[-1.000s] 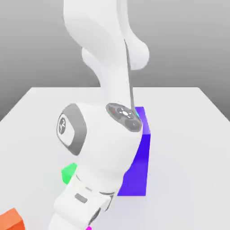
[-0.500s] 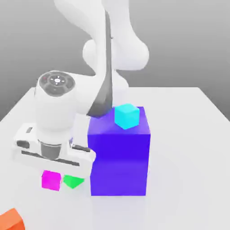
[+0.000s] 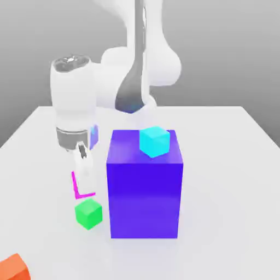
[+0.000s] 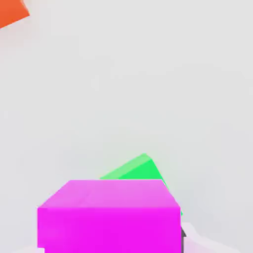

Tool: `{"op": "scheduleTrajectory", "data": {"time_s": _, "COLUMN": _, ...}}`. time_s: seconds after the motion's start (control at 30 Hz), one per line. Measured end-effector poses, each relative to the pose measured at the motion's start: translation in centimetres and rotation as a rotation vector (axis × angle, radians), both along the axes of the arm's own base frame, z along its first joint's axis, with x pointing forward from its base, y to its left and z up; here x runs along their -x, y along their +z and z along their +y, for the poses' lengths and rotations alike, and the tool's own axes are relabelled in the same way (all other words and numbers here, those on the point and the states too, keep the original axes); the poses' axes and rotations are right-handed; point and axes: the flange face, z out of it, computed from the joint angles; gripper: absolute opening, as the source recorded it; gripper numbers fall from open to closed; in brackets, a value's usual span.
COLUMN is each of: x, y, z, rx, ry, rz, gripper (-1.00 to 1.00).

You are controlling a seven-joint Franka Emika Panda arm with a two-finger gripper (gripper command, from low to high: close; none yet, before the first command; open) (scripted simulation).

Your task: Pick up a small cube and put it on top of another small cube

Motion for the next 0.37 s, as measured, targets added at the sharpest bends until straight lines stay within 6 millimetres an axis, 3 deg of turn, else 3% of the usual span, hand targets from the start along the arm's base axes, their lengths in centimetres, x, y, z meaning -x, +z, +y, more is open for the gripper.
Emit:
{"op": "scheduleTrajectory", "data": {"time_s": 0.23, "x": 0.4, "y": -5.5, "z": -0.2, "rx": -0.004, "ry": -0.055, "rz": -0.006, "gripper": -1.00}}
{"op": "scheduleTrajectory", "data": {"time_s": 0.27, "x": 0.5, "y": -6.1, "z": -0.2, "rx": -0.004, "ry": -0.055, "rz": -0.006, "gripper": 1.00}}
{"op": "scheduleTrajectory", "data": {"time_s": 0.37, "x": 0.5, "y": -6.1, "z": -0.2, "rx": -0.004, "ry": -0.055, "rz": -0.006, "gripper": 1.00}}
